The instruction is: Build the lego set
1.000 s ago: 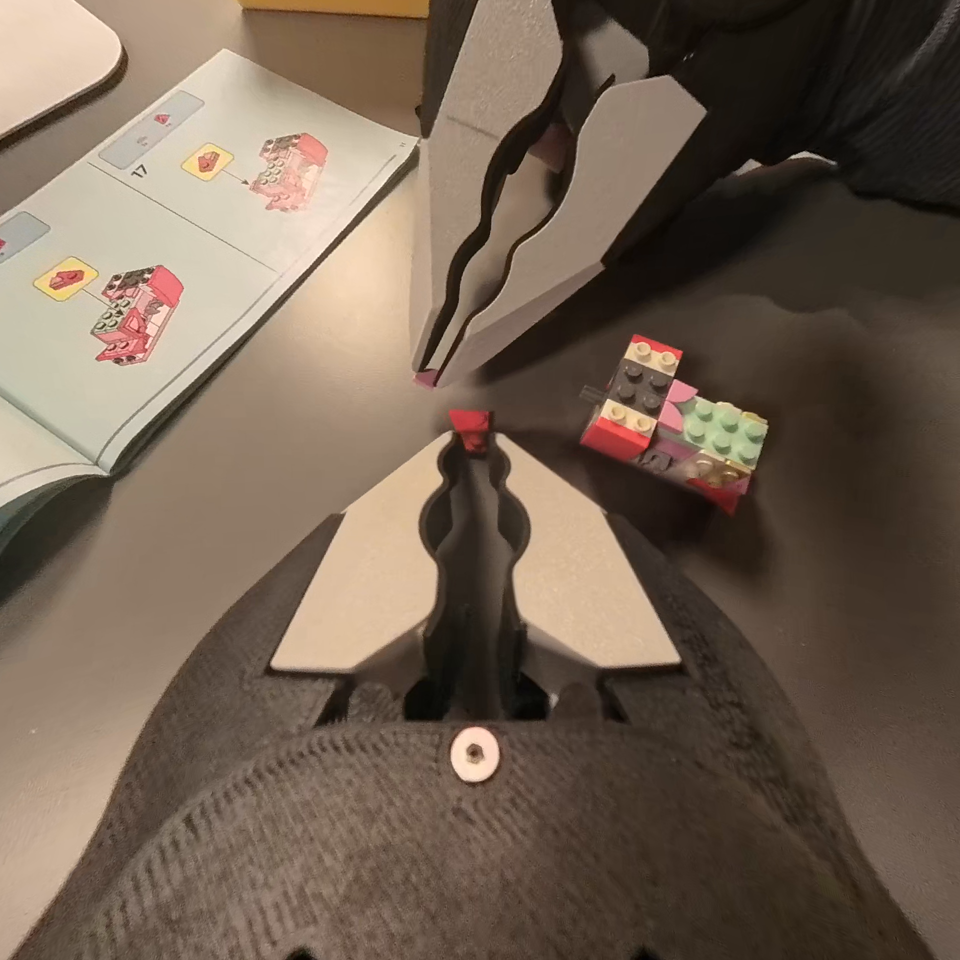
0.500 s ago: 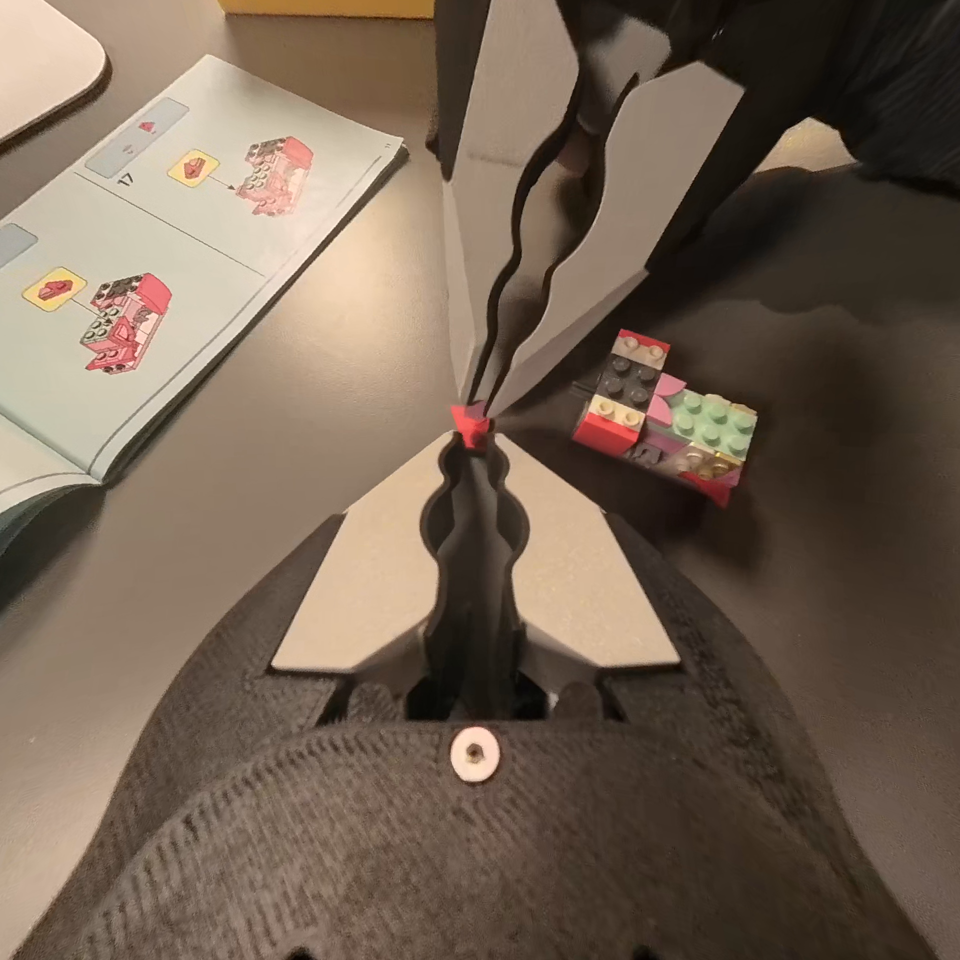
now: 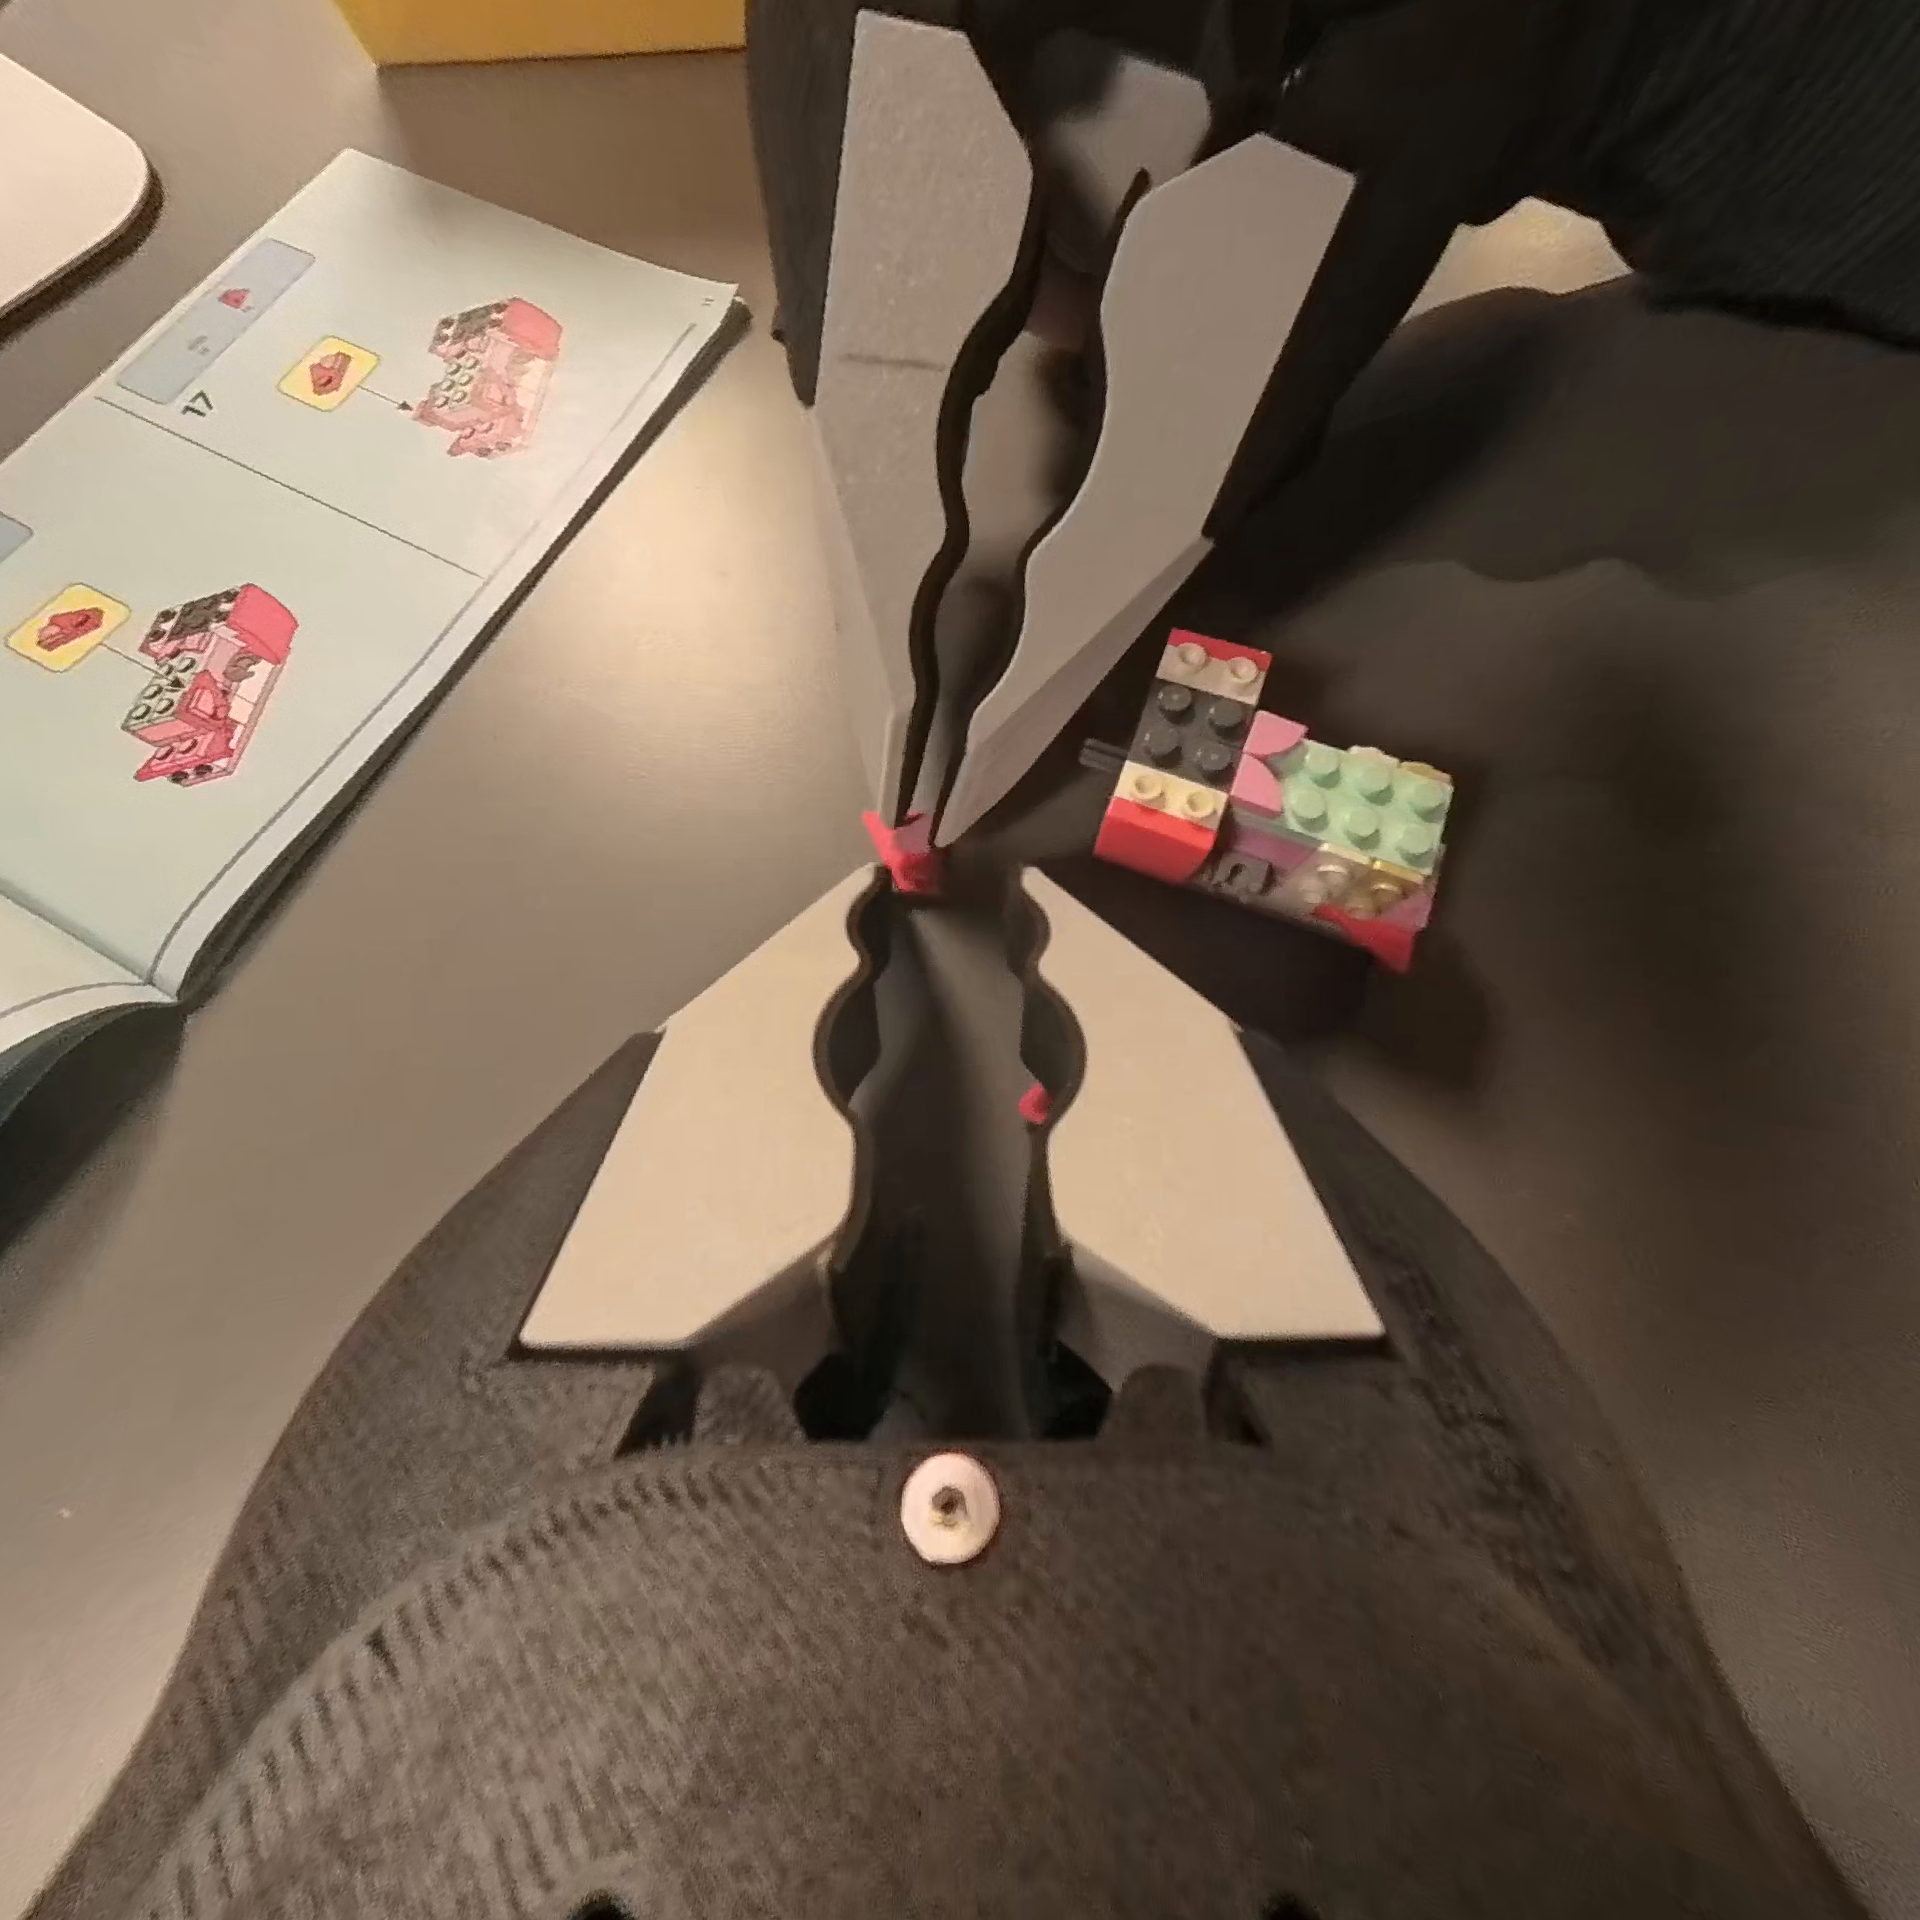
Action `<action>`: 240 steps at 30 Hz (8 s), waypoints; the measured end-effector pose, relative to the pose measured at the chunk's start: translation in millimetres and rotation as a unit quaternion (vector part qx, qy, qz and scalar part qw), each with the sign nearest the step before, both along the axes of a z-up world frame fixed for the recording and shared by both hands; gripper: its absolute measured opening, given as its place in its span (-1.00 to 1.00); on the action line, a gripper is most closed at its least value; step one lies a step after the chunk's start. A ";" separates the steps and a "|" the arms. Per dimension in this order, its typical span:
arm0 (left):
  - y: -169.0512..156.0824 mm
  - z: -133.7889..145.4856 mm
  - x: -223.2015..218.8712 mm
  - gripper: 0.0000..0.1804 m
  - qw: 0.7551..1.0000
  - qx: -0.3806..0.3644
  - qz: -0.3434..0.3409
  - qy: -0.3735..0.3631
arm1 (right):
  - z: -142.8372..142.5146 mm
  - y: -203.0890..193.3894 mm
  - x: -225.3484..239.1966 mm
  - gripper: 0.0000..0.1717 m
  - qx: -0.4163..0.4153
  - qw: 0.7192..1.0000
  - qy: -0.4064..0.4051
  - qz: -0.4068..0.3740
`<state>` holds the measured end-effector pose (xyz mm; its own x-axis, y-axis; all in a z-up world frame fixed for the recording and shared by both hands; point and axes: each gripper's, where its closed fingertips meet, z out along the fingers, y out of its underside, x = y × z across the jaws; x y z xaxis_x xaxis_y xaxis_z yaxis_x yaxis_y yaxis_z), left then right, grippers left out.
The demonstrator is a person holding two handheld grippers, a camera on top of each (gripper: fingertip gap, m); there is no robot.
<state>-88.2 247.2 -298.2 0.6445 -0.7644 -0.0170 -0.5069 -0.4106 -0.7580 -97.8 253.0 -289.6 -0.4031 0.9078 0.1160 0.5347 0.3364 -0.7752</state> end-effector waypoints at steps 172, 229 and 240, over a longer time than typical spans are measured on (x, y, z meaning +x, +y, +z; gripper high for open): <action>-2.0 67.5 -14.9 -0.83 0.938 0.334 -0.021 0.094 | 77.8 -5.3 8.1 -0.83 -0.262 0.944 0.186 -0.077; -13.2 83.8 -5.6 -0.51 0.960 0.126 -0.016 -0.249 | 76.0 -12.5 -4.4 -1.00 0.537 0.791 0.294 -0.024; -16.7 90.8 -5.1 -0.68 0.951 0.120 -0.028 -0.284 | 78.0 -12.5 -3.9 -0.99 0.520 0.799 0.302 -0.031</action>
<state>-93.4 230.5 -207.4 0.5600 -0.8161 0.1428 -0.0043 -0.1752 -0.9845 -101.7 240.4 -211.6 0.0531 0.2104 0.9762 0.2105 0.9532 -0.2169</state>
